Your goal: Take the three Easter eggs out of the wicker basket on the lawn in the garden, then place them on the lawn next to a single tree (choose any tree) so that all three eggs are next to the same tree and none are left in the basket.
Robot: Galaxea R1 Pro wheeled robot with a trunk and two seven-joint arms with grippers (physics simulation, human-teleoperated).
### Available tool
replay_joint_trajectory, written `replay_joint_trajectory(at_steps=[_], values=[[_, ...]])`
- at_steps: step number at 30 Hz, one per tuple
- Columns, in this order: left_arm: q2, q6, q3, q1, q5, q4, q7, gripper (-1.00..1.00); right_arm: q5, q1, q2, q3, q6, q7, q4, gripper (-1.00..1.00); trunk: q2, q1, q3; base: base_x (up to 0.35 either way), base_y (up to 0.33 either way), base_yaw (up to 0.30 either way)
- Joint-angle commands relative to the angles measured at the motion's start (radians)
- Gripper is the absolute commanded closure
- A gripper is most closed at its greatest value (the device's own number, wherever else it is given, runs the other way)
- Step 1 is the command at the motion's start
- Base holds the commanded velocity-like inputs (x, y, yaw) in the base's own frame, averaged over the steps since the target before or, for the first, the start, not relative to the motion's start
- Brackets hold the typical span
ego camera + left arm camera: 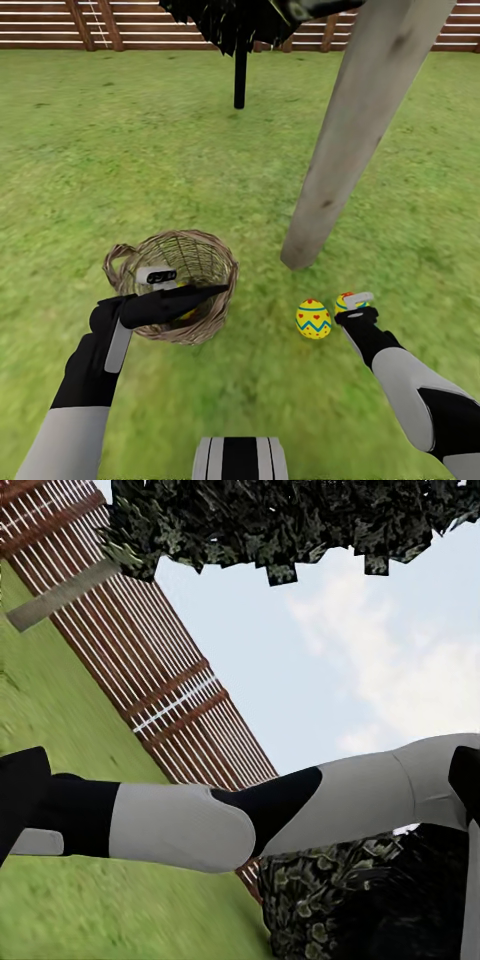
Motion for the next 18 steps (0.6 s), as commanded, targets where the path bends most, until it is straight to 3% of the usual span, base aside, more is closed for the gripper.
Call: replay_joint_trajectory(at_steps=[1, 14, 18], values=[[0.000, 0.011, 0.001, 0.000, -0.003, 0.000, -0.006, -1.00, 0.006, 0.000, 0.000, -0.004, 0.004, 0.001, -0.003, 1.00, -0.001, 0.000, -0.005, 0.000, 0.000, 0.000], [0.001, 0.011, 0.001, 0.000, -0.003, 0.002, -0.006, -1.00, 0.004, 0.000, -0.002, -0.005, 0.015, -0.009, -0.007, 1.00, -0.004, 0.006, -0.055, 0.000, 0.000, 0.000], [0.002, 0.011, 0.001, 0.000, -0.003, 0.006, -0.006, -1.00, 0.003, 0.000, -0.004, -0.005, 0.016, -0.010, -0.008, 1.00, -0.004, 0.006, -0.055, 0.000, 0.000, 0.000]])
